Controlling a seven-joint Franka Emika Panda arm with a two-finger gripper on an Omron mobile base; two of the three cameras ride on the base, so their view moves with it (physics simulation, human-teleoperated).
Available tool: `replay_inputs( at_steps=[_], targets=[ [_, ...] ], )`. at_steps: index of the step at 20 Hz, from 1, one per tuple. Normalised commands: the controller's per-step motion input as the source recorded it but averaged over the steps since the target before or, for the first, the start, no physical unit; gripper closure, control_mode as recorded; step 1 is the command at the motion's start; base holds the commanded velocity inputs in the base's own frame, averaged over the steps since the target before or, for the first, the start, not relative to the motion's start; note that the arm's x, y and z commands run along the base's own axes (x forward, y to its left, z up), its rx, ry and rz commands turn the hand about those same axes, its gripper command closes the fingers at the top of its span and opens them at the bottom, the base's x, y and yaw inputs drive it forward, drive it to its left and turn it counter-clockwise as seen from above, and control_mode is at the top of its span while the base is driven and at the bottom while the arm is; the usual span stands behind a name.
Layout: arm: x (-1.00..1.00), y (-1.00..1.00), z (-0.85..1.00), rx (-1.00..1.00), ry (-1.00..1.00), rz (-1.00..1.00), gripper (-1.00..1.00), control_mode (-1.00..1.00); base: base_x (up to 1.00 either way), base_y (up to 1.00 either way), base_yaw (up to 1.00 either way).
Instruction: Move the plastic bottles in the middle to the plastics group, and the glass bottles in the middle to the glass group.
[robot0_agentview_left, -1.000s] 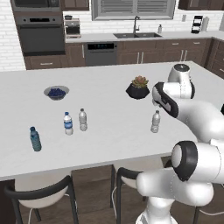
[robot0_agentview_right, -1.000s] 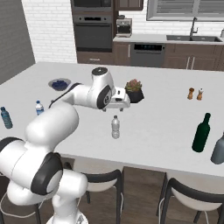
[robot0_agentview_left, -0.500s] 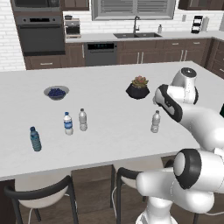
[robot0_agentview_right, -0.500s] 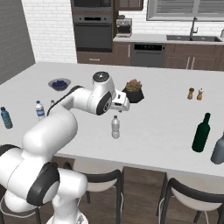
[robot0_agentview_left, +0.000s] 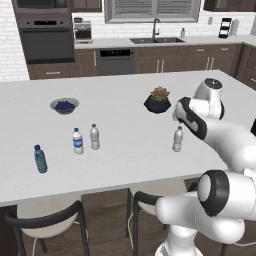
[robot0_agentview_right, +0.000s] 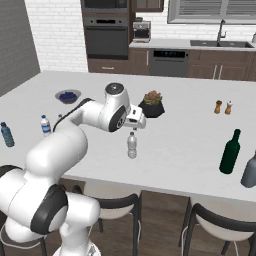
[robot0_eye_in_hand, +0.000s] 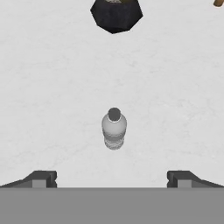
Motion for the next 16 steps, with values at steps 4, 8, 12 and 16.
replay_inputs(
  at_steps=[4, 8, 12, 16],
  targets=[
    [0.18, 0.05, -0.35, 0.00, 0.00, 0.00, -1.00, -1.00, 0.00, 0.00, 0.00],
    [0.37, 0.00, -0.39, 0.00, 0.00, 0.00, -1.00, -1.00, 0.00, 0.00, 0.00],
    [0.44, 0.00, -0.20, 0.00, 0.05, 0.00, -1.00, -1.00, 0.00, 0.00, 0.00],
    [0.23, 0.00, -0.01, 0.00, 0.09, 0.00, -1.00, -1.00, 0.00, 0.00, 0.00]
  ],
)
